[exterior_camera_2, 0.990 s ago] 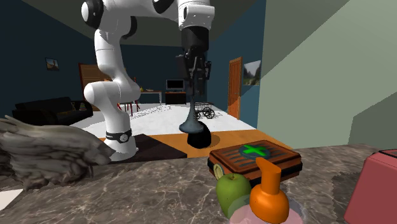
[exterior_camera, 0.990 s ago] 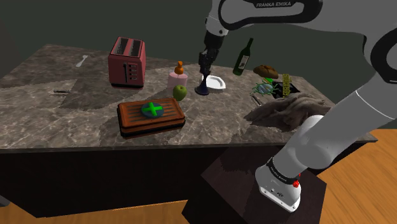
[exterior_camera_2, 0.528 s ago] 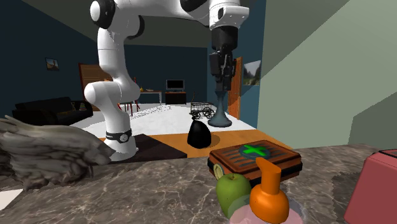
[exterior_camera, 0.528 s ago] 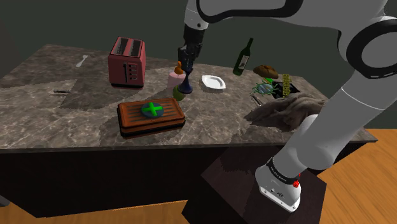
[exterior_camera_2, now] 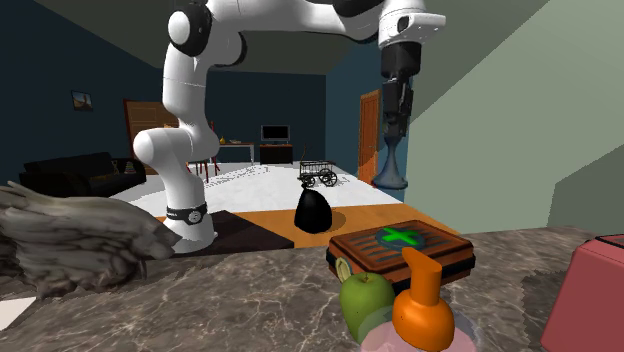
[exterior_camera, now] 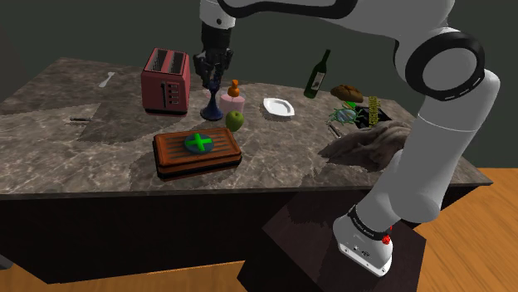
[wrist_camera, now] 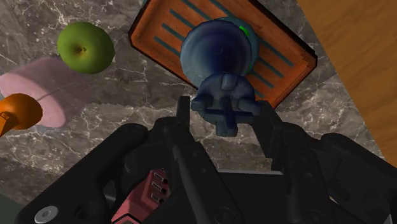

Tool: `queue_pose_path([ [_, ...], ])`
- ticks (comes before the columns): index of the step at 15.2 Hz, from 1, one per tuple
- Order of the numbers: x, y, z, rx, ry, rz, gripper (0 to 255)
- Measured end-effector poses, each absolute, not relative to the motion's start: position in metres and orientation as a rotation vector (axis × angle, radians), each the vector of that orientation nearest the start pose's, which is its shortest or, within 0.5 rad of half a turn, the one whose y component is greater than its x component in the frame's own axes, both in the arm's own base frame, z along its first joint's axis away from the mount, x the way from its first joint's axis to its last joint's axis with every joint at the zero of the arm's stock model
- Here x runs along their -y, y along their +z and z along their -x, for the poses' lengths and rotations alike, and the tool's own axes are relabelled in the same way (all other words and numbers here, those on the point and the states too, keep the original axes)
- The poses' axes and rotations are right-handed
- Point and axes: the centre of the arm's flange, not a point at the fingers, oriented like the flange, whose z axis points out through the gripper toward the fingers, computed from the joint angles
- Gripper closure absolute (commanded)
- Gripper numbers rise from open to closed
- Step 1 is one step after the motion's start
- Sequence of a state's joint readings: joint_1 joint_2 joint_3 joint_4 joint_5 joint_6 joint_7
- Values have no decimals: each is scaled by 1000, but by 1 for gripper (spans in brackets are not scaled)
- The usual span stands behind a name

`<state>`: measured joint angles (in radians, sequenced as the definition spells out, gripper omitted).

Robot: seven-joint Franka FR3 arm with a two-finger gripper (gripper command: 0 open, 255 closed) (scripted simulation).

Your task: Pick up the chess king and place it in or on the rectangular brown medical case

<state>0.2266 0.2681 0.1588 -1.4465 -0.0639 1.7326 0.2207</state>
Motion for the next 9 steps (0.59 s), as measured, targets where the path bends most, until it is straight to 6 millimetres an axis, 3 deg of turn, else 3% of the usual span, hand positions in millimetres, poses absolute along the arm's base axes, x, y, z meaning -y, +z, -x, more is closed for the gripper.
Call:
queue_pose_path([
  [3,-253,539,-620,265,-42,3144,255],
  [9,-259,512,-623,263,-42,3144,255],
])
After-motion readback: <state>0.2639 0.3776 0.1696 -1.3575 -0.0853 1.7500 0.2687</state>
